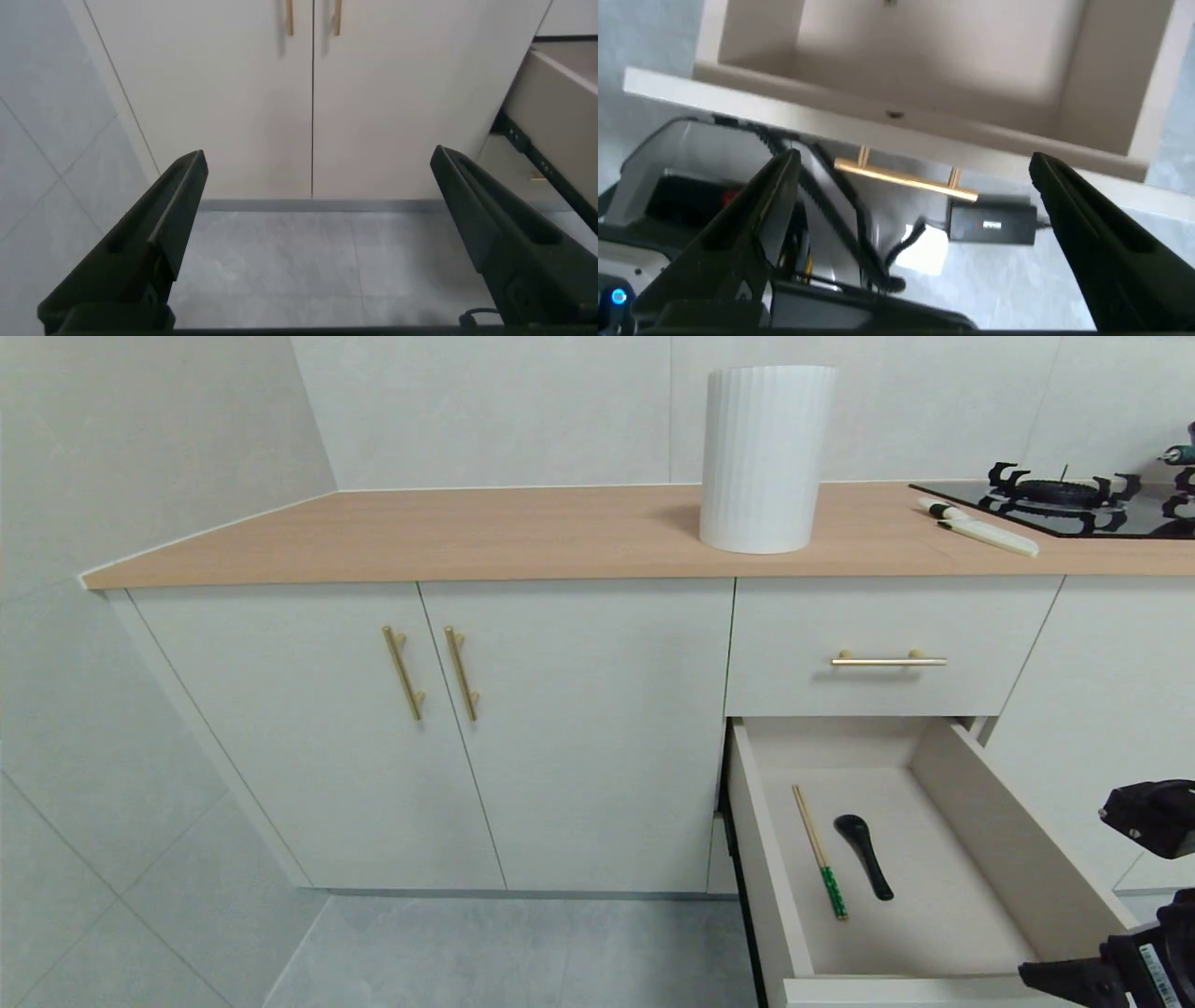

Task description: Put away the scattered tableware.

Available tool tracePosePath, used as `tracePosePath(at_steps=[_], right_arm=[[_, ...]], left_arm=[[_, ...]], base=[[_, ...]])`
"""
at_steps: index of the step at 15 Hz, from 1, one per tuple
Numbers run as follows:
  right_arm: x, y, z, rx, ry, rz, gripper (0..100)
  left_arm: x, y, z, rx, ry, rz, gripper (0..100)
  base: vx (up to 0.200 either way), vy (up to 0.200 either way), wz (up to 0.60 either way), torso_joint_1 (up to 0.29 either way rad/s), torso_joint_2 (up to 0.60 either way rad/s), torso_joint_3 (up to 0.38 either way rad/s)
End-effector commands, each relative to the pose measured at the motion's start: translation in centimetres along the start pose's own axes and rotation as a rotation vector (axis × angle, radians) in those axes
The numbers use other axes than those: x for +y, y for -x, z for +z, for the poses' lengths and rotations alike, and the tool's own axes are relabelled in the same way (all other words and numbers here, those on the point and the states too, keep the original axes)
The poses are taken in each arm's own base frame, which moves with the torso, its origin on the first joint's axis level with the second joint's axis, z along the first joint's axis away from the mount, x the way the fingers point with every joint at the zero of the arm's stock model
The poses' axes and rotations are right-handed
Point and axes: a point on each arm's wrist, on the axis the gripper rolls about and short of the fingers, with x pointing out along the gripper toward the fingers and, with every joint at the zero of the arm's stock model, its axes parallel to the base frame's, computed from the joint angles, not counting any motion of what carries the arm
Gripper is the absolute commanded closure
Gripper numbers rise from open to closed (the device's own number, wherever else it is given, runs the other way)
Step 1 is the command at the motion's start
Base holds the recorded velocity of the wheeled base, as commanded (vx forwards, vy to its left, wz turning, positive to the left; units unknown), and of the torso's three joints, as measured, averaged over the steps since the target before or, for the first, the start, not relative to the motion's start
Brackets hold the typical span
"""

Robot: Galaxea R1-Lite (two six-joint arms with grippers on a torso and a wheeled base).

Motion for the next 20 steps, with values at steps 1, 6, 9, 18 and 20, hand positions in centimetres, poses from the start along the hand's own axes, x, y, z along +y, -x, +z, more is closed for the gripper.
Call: tracePosePath(at_steps=[1, 6, 9, 18, 20], right_arm=[[0.0, -2.2, 0.2, 0.12, 0.003, 0.002, 0], [0.5, -2.9, -0.2, 0.211, 0.032, 0.026, 0], [0.5, -3.2, -0.2, 0.252, 0.038, 0.025, 0], [0.5, -4.0, 0.9, 0.376, -0.004, 0.004, 0], [0.5, -4.3, 0.9, 0.388, -0.004, 0.004, 0]], left_arm=[[0.0, 0.0, 0.0, 0.0, 0.0, -0.001, 0], [0.0, 0.0, 0.0, 0.0, 0.0, 0.001, 0], [0.0, 0.0, 0.0, 0.0, 0.0, 0.001, 0], [0.0, 0.0, 0.0, 0.0, 0.0, 0.001, 0], [0.0, 0.0, 0.0, 0.0, 0.0, 0.001, 0]], base=[[0.0, 0.0, 0.0, 0.0, 0.0, 0.0], [0.0, 0.0, 0.0, 0.0, 0.0, 0.0], [0.0, 0.0, 0.0, 0.0, 0.0, 0.0], [0.0, 0.0, 0.0, 0.0, 0.0, 0.0], [0.0, 0.0, 0.0, 0.0, 0.0, 0.0]])
